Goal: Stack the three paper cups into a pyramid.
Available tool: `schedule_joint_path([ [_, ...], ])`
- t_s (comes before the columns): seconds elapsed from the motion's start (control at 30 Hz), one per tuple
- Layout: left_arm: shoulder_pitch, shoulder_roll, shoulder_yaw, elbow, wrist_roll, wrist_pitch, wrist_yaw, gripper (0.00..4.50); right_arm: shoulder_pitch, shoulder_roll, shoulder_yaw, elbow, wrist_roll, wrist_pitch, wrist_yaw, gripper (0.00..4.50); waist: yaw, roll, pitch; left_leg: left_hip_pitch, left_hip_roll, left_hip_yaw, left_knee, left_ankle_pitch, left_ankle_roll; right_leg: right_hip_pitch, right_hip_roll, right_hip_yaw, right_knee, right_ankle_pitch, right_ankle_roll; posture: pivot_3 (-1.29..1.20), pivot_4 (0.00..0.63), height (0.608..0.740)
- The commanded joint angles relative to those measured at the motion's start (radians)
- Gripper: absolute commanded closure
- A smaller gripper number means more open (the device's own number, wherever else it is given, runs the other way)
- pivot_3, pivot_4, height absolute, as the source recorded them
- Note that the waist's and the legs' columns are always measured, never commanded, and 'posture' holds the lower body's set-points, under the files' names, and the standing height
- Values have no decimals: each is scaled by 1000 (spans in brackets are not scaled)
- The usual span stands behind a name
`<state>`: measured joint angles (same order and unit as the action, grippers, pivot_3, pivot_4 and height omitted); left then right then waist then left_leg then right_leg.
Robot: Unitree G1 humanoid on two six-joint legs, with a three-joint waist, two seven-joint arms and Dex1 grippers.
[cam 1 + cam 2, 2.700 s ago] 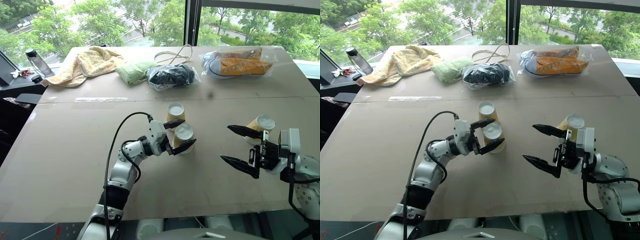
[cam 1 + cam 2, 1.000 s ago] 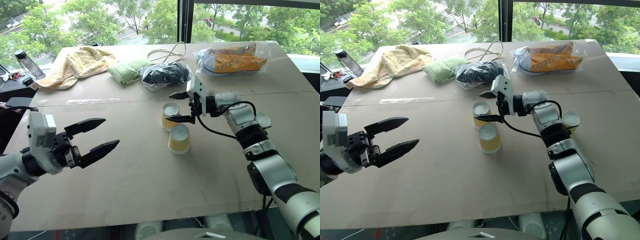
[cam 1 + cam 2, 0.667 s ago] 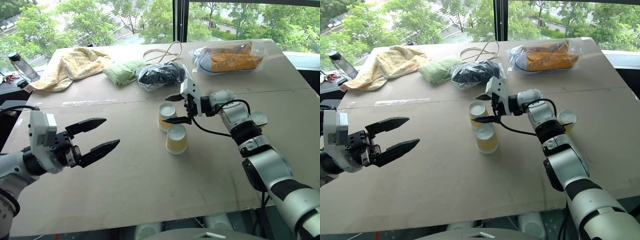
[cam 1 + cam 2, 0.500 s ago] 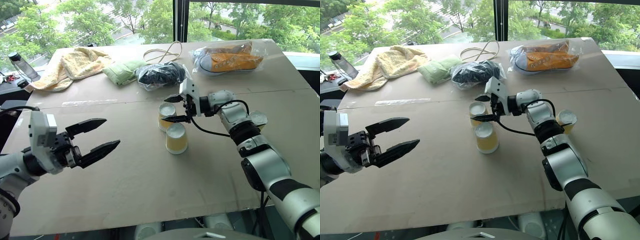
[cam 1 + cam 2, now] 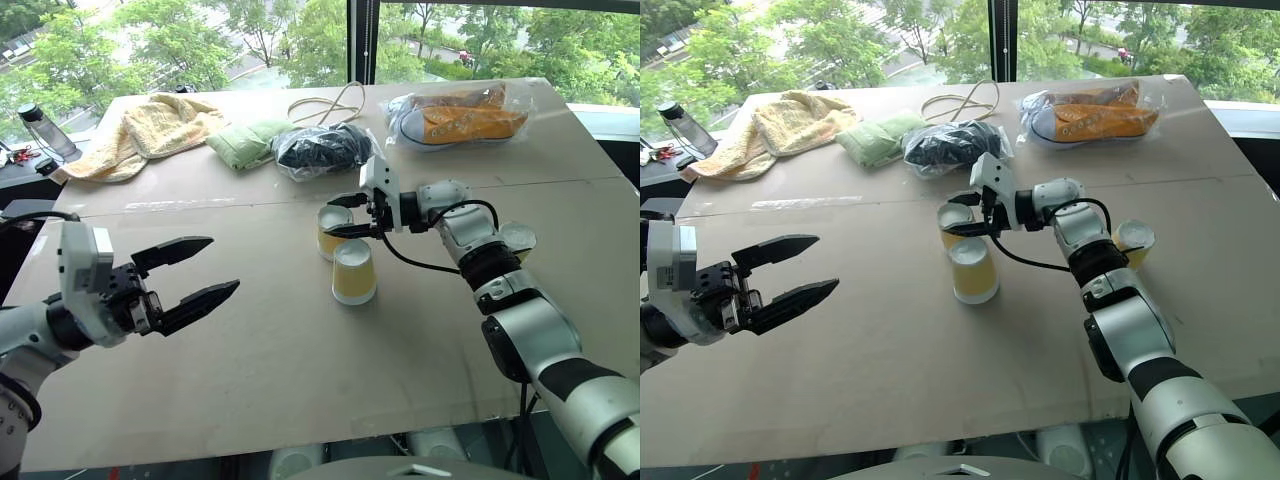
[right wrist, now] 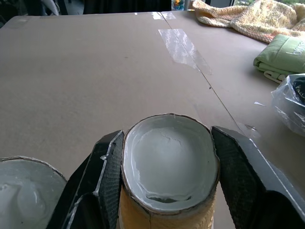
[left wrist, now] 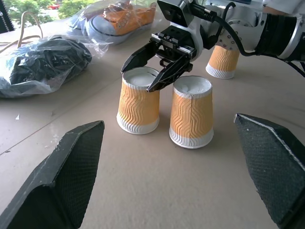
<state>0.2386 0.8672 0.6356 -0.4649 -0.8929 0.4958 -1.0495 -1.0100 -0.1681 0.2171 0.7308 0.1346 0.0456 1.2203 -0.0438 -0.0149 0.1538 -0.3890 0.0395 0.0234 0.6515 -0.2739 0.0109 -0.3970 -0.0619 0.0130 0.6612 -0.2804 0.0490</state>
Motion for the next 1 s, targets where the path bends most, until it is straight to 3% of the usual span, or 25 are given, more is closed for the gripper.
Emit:
schedule_joint_path([
  [0.03,-24,9,-9,12,9,-10,-17,0,7,-17,-35,-134,59,67,29,2421,1,0,0,-1,0,-1,0,0,-1,-1,0,0,0,0,0,0,150,740],
  [0.3,-76,10,-59,37,22,-12,-43,0,59,-77,-76,-327,129,214,13,2421,2,0,0,-8,0,-1,0,1,-2,-7,0,-1,0,0,0,0,150,740],
  [0.53,-156,18,-159,38,31,-2,-77,0,238,-304,-175,-590,203,340,3,2421,26,-1,0,-10,-2,0,2,0,1,-7,2,-4,0,0,1,0,150,740],
  [0.7,-246,22,-270,78,72,-18,-122,0,448,-441,-231,-810,257,371,12,2421,30,-1,-1,-9,-1,-1,2,-1,3,-7,7,-3,1,0,1,0,150,740],
  [0.87,-331,39,-379,118,132,-40,-206,0,656,-440,-223,-998,283,334,-34,2421,27,-1,-1,-8,-1,-1,2,-1,3,-7,12,-2,1,0,0,0,150,740],
  [1.0,-385,42,-429,137,155,-47,-247,0,713,-419,-198,-1054,276,312,-78,2421,25,-1,-1,-8,0,-1,4,-1,3,-7,14,0,2,0,0,0,150,740],
])
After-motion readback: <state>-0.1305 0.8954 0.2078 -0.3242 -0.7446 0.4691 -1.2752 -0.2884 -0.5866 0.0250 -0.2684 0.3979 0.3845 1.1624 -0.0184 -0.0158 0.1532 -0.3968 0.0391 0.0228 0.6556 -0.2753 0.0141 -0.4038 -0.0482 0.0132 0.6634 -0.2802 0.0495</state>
